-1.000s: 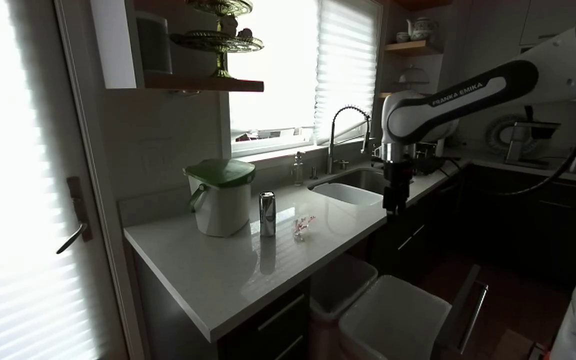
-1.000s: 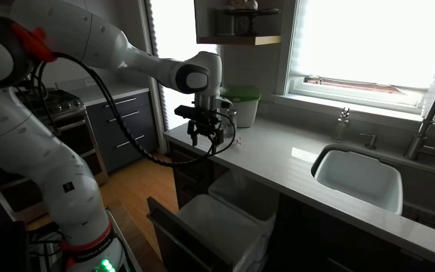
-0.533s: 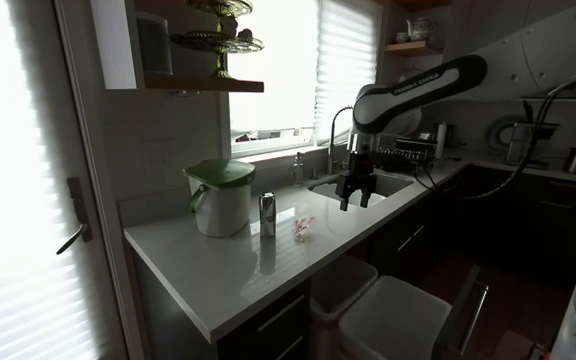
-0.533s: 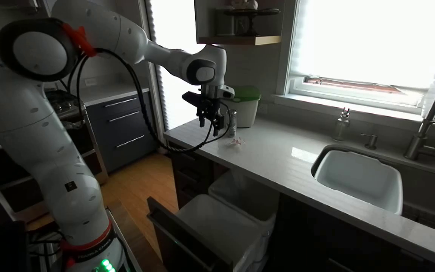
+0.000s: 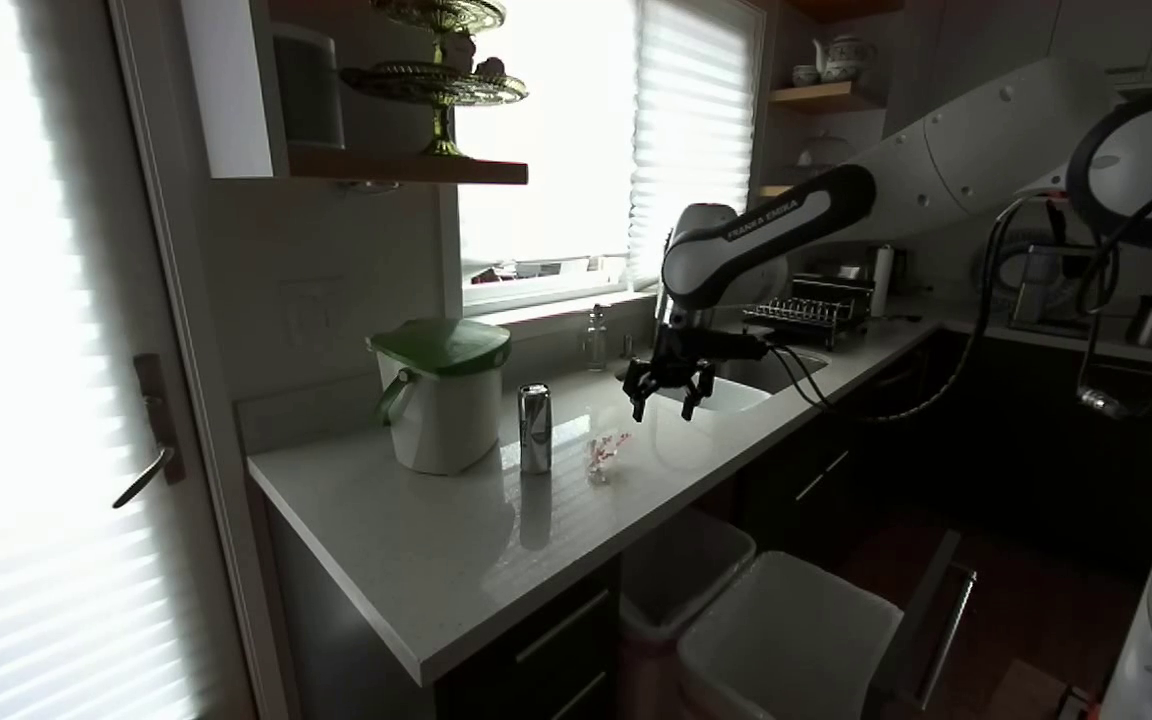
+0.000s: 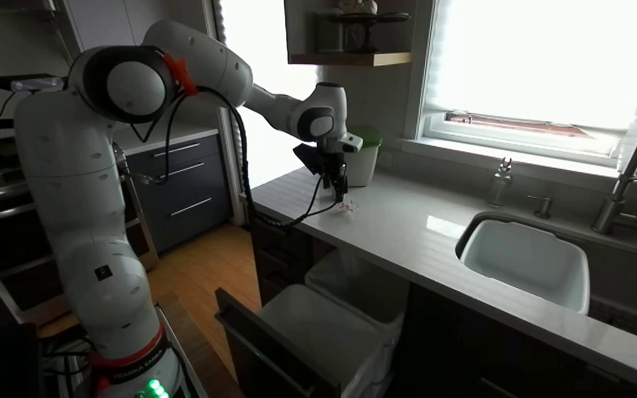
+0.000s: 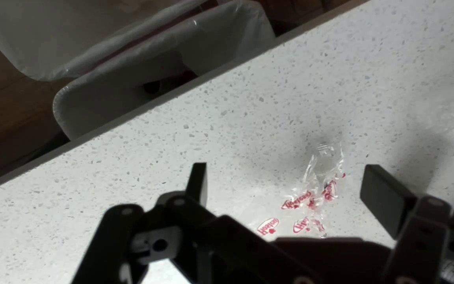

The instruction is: Put the wrapper from the counter in the bin at the front

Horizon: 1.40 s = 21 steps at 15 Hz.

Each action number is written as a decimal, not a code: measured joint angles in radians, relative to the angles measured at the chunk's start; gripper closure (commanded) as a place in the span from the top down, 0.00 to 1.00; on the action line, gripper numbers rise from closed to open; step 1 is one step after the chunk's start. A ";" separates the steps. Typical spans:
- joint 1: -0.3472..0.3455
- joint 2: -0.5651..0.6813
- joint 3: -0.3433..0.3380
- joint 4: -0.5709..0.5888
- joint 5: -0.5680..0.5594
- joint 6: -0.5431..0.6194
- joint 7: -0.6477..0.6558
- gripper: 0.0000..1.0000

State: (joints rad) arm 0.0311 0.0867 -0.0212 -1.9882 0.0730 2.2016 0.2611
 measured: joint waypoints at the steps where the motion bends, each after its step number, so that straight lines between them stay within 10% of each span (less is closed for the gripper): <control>1: 0.000 0.004 0.001 0.000 -0.004 0.005 0.004 1.00; 19: 0.057 0.268 0.008 0.146 -0.005 0.205 0.498 1.00; 21: 0.060 0.294 0.008 0.173 -0.004 0.207 0.539 0.74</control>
State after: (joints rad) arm 0.0913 0.3811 -0.0134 -1.8157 0.0690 2.4091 0.8005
